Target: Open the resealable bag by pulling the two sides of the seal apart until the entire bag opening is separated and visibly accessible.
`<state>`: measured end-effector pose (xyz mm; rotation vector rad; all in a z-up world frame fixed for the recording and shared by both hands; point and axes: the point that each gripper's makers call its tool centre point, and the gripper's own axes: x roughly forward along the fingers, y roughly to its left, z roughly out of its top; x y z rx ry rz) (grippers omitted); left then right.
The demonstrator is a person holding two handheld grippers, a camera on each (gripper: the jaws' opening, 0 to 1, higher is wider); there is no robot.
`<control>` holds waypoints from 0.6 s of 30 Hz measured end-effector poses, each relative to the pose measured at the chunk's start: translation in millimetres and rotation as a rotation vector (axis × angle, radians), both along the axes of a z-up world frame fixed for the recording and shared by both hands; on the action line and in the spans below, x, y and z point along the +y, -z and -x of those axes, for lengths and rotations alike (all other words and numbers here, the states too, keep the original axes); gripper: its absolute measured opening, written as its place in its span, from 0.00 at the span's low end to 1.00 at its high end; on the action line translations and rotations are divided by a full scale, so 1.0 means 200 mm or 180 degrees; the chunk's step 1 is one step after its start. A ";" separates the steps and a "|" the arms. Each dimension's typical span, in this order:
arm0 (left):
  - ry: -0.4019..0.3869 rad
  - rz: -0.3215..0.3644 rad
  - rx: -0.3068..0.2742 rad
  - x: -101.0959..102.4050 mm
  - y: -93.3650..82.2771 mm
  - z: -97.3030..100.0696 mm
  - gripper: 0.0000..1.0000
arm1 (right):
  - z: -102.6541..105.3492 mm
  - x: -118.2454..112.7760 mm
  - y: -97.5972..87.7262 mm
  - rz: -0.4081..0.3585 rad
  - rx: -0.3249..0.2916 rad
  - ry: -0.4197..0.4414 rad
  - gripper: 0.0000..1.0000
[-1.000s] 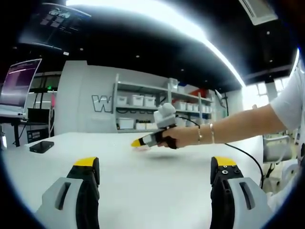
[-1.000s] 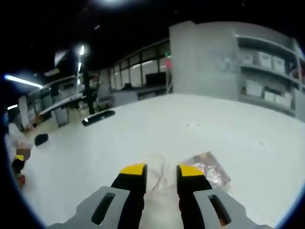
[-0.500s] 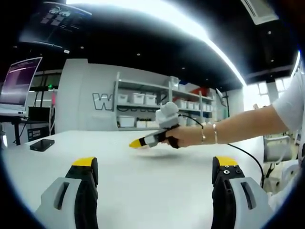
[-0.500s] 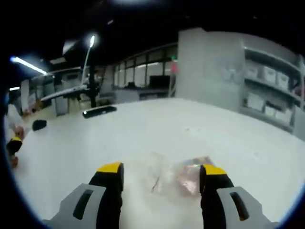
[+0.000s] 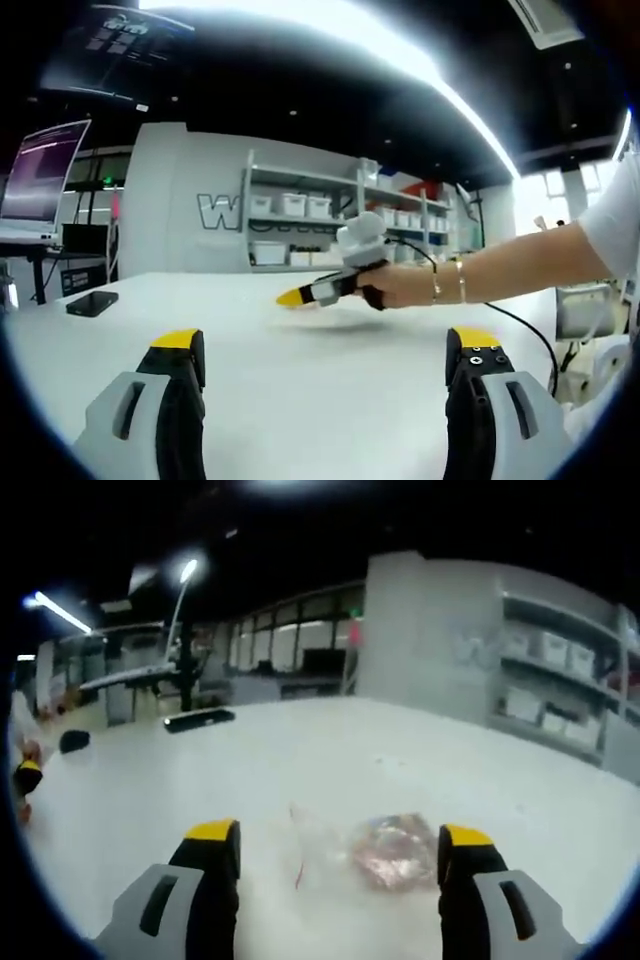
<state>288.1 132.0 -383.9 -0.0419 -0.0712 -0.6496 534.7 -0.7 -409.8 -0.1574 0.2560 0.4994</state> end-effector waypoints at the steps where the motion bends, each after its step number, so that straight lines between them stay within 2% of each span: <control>1: -0.0003 0.0007 0.0001 0.00 0.00 0.00 1.00 | 0.01 -0.01 0.00 -0.0030 -0.0013 0.0019 0.81; 9: -0.0013 0.0028 -0.0002 0.00 0.00 0.00 1.00 | 0.02 -0.08 -0.04 -0.0135 -0.0082 0.0097 0.77; 18: -0.0013 0.0044 -0.0015 0.00 -0.01 0.00 1.00 | 0.04 -0.09 -0.09 -0.0251 -0.0139 0.0113 0.75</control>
